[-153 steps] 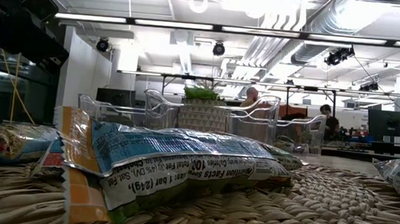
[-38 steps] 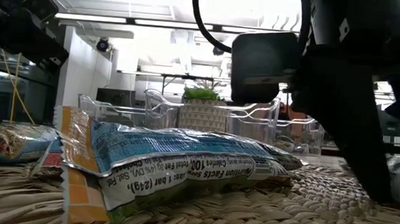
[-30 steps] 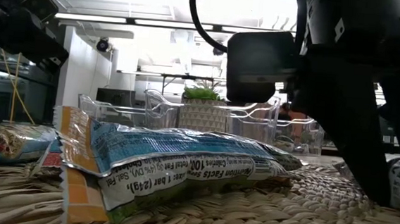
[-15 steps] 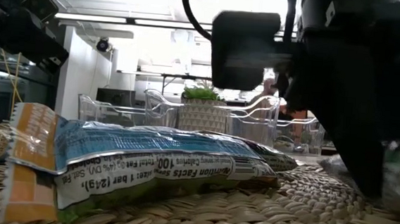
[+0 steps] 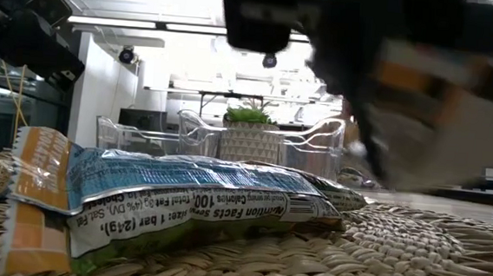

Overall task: Pick and place Granola Bars by type
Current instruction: Put the yellow granola bar into the top left transparent bin

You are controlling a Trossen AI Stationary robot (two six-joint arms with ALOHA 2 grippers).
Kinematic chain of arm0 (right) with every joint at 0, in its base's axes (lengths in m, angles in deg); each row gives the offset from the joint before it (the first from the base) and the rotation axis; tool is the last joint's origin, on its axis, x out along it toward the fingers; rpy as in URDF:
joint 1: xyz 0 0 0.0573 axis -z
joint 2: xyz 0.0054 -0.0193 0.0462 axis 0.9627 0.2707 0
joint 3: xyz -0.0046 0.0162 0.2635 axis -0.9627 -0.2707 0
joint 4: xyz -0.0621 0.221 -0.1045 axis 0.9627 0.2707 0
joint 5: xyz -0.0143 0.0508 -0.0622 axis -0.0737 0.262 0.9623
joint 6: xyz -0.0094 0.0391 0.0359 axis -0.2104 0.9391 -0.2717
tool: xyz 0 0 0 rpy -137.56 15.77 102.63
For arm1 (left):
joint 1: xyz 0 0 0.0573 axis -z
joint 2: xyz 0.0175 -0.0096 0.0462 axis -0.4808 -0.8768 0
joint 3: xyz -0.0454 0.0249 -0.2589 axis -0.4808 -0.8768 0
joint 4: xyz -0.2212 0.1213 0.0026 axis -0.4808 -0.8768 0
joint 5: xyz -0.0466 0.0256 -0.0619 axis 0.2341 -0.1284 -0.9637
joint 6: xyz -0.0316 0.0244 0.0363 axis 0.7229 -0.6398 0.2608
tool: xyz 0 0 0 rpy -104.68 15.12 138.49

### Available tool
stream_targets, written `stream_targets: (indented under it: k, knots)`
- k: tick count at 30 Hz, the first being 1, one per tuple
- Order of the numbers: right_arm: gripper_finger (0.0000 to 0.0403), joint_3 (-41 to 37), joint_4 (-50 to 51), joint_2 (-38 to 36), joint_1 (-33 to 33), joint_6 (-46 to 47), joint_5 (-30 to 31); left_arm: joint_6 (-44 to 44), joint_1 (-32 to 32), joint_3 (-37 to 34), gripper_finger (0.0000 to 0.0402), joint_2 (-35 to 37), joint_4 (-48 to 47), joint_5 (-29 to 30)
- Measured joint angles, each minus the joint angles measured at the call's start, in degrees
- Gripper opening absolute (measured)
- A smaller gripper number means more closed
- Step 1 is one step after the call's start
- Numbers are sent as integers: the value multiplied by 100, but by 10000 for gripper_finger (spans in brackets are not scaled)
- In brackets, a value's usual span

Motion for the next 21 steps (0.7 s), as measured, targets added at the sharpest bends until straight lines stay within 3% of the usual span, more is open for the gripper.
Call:
stream_targets:
  k: [10, 21]
  knots:
    - [54, 779, 104, -7, 131, -1028, 1137, 0, 0, -2, 1, 0, 0, -2]
    - [54, 1864, 49, -11, 786, -3474, 2358, 0, 0, 0, 1, -1, 0, -4]
